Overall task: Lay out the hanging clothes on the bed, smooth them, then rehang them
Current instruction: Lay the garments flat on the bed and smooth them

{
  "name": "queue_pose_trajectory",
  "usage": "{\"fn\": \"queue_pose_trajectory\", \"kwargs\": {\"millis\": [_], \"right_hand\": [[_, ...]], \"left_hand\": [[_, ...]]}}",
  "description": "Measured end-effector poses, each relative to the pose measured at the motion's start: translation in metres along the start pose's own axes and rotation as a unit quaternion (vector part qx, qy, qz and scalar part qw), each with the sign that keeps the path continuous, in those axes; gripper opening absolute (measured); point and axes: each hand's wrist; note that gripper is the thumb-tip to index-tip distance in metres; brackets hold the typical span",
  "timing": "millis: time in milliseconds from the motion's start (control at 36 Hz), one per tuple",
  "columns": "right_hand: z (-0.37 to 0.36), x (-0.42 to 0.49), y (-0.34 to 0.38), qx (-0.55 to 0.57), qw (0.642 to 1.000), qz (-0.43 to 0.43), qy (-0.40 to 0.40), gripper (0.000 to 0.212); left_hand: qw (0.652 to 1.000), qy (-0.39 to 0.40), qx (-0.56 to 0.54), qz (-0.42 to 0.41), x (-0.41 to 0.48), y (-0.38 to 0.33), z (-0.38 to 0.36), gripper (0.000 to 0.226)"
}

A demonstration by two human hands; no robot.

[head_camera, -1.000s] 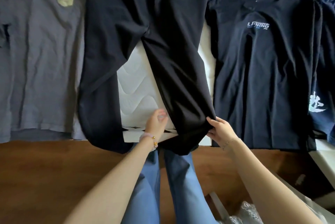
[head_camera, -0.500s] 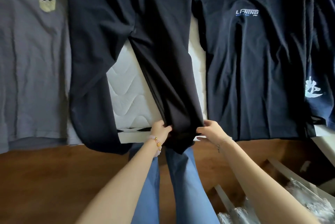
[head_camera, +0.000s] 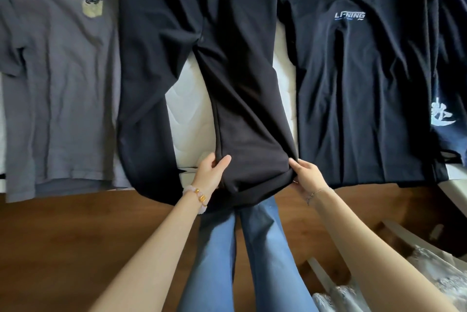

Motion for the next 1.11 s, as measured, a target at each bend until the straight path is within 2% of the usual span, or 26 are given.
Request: {"fn": "queue_pose_trajectory", "kwargs": {"millis": [83, 139, 194, 250, 333, 389, 472, 528, 583, 639, 722, 833, 889, 972, 1111], "right_hand": [[-0.002, -0.003, -0.008, 0.025, 0.999, -0.021, 0.013, 0.015], [-0.007, -0.008, -0.016, 0.007, 0.999, -0.015, 0.036, 0.017], [-0.014, -0.014, -0.024, -0.049, 0.998, 0.012, 0.039, 0.008], [-0.02, -0.015, -0.034, -0.146, 0.988, 0.044, -0.009, 0.015], [-0.026, -0.015, -0.052, -0.289, 0.951, 0.062, -0.096, 0.018], [-0.027, -0.017, -0.063, -0.313, 0.938, 0.06, -0.138, 0.021], [-0.029, -0.023, -0.072, -0.309, 0.924, 0.073, -0.212, 0.014], [-0.031, -0.025, -0.074, -0.271, 0.93, 0.098, -0.228, 0.015], [-0.035, -0.028, -0.074, -0.195, 0.951, 0.126, -0.203, 0.024], [-0.036, -0.03, -0.073, -0.109, 0.968, 0.141, -0.177, 0.02], [-0.032, -0.031, -0.07, -0.019, 0.982, 0.115, -0.152, 0.014], [-0.023, -0.035, -0.074, -0.061, 0.984, 0.095, -0.135, 0.013], [-0.021, -0.041, -0.074, -0.083, 0.982, 0.099, -0.141, 0.012], [-0.016, -0.042, -0.07, -0.101, 0.974, 0.129, -0.158, 0.029], [-0.003, -0.049, -0.063, -0.105, 0.963, 0.174, -0.175, 0.013]], "left_hand": [[0.99, 0.045, -0.09, 0.097, -0.004, 0.009, 0.003, 0.02], [0.986, 0.082, -0.073, 0.124, -0.008, 0.018, 0.008, 0.031], [0.987, 0.106, -0.003, 0.119, -0.012, 0.026, 0.013, 0.041], [0.986, 0.114, 0.071, 0.099, -0.016, 0.03, 0.017, 0.037], [0.987, 0.098, 0.116, 0.052, -0.021, 0.035, 0.021, 0.032], [0.99, 0.073, 0.12, 0.022, -0.026, 0.034, 0.024, 0.03], [0.991, 0.049, 0.123, -0.015, -0.034, 0.032, 0.029, 0.027], [0.993, 0.043, 0.107, -0.028, -0.04, 0.027, 0.031, 0.027], [0.997, 0.03, 0.06, -0.041, -0.048, 0.015, 0.031, 0.03], [0.999, 0.028, -0.006, -0.041, -0.053, 0.007, 0.031, 0.035], [0.996, 0.053, -0.067, 0.013, -0.058, 0.003, 0.034, 0.04], [0.989, 0.086, -0.077, 0.093, -0.062, 0.019, 0.04, 0.031], [0.99, 0.091, -0.05, 0.095, -0.065, 0.029, 0.042, 0.033], [0.992, 0.087, -0.038, 0.081, -0.068, 0.038, 0.04, 0.043], [0.993, 0.043, -0.079, 0.076, -0.074, 0.04, 0.029, 0.048]]}}
Point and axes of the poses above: each hand's wrist, its own x-axis towards the middle knuckle, its own z-axis out of the back of the hand, y = z × x, and after that the axes turned 15 degrees about -z, right-handed
